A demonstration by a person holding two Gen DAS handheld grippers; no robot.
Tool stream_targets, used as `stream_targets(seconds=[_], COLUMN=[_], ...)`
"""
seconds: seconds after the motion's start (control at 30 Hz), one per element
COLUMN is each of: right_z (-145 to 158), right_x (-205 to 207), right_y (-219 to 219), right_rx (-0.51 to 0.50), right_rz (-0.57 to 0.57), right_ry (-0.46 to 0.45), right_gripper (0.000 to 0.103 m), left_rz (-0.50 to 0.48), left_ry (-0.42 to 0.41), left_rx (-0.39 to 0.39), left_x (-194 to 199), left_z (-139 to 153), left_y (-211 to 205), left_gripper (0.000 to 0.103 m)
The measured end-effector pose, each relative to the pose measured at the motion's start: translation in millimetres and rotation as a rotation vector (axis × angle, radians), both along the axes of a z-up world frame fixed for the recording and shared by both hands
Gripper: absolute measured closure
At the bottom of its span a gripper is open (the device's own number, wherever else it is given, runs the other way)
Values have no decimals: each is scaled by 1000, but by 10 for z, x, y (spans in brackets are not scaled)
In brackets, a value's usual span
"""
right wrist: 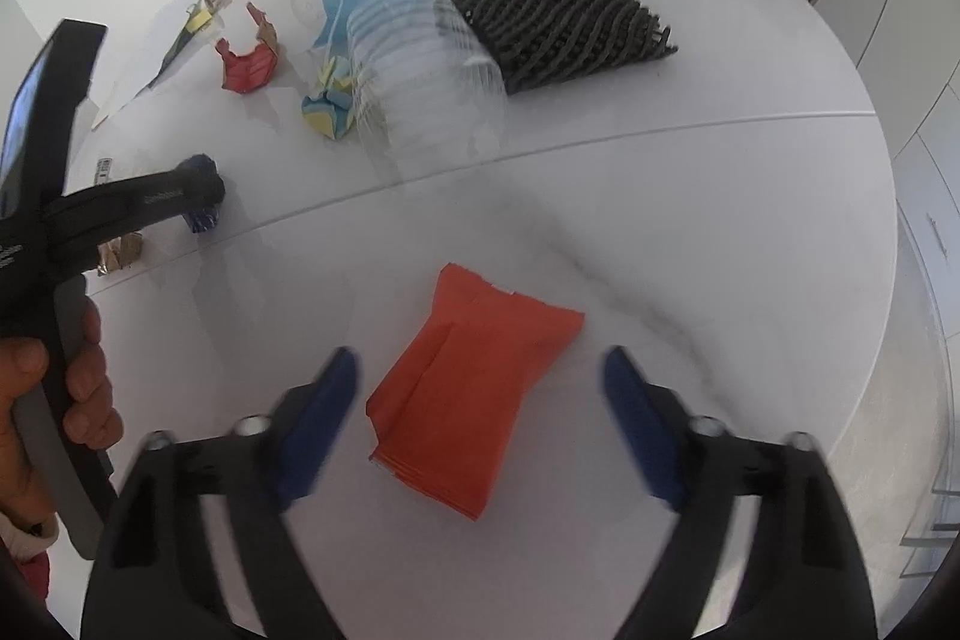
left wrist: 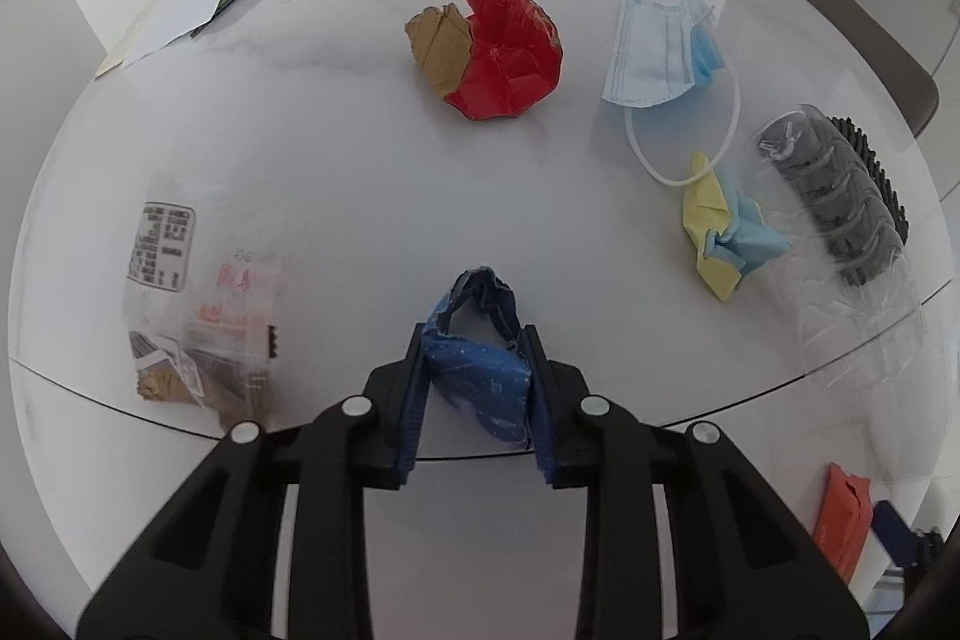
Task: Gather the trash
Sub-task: 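Grasp the blue crumpled paper with the left tool while the right tool grasps the orange paper, then carry the blue and orange papers over the pink bin with both tools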
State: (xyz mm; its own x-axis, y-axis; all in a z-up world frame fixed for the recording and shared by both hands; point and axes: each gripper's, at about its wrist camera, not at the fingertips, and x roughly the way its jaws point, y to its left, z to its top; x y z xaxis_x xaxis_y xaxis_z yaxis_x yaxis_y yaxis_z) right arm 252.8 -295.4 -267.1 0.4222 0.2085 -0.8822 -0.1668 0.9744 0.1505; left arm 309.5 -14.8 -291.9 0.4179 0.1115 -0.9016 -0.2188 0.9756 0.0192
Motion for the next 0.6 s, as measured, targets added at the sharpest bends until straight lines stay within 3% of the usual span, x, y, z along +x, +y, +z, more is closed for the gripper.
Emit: stream_targets(seconds=[0.1,0.33,0.6], right_z=[5,80,414], right_x=[-6,-64,-504], right_y=[33,-1,181], right_rx=[-26,-21,18], right_rz=[11,-4,70], right_ry=[-20,-31,-54], right_gripper=[61,62,62], left_rz=[-21,-94,-224], left_ry=[-6,-29,-44], left_rx=[-6,-36,-78], left_x=[-48,-271,-1006], left_z=[26,223,641], left_y=[17,40,80], left_gripper=[75,75,74])
